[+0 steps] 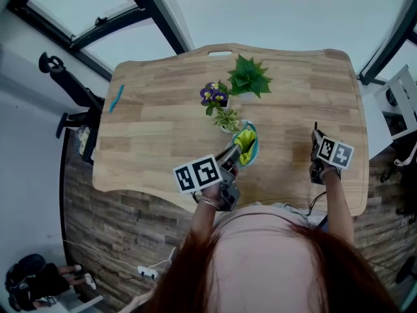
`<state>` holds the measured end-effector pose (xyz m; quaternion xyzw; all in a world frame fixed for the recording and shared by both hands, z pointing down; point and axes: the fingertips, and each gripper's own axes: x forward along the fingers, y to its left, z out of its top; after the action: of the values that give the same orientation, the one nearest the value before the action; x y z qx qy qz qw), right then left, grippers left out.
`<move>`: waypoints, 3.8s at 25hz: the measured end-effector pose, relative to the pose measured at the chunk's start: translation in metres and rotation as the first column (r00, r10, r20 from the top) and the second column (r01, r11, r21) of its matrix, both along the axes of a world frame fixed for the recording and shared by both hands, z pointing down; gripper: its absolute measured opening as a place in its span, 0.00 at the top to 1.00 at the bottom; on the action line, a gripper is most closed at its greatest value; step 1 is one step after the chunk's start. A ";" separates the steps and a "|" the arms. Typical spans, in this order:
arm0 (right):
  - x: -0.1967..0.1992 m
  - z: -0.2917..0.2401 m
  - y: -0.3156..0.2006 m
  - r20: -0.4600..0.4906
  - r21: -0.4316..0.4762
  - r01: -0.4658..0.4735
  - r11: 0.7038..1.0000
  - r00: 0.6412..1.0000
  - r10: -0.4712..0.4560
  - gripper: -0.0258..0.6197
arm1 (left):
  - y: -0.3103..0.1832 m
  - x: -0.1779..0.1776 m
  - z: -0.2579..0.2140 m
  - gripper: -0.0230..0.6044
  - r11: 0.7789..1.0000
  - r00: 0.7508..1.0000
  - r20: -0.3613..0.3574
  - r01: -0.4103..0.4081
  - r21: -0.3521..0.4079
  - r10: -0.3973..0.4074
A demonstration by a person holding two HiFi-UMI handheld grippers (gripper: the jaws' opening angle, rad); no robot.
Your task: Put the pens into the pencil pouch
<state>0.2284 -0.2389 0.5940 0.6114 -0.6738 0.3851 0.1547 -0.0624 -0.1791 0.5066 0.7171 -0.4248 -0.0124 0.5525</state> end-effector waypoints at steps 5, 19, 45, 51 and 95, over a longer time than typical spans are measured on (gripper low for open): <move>-0.016 -0.013 -0.003 0.060 0.036 0.000 0.999 0.998 -0.002 0.91 | 0.000 0.002 -0.001 0.95 1.000 1.000 0.003 -0.006 0.006 0.006; -0.077 -0.067 -0.010 0.242 0.185 0.044 0.982 0.966 -0.089 0.91 | 0.000 0.006 -0.003 0.94 1.000 1.000 -0.024 -0.013 0.017 0.014; -0.157 -0.134 -0.016 0.448 0.376 0.093 0.922 0.853 -0.269 0.91 | 0.003 0.006 0.000 0.94 0.999 0.998 -0.055 -0.035 0.004 0.035; -0.167 -0.154 -0.021 0.493 0.434 0.063 0.899 0.818 -0.295 0.91 | 0.003 0.005 0.000 0.95 0.999 0.998 -0.060 -0.035 0.004 0.035; -0.233 -0.130 0.011 0.178 0.583 0.365 0.726 0.814 -0.552 0.91 | 0.000 0.009 -0.001 0.95 1.000 0.992 -0.127 -0.020 -0.009 0.019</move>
<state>-0.0042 -0.2283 0.4637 0.3645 -0.9000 0.2347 -0.0444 -0.0538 -0.1792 0.5055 0.7161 -0.3820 -0.0504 0.5820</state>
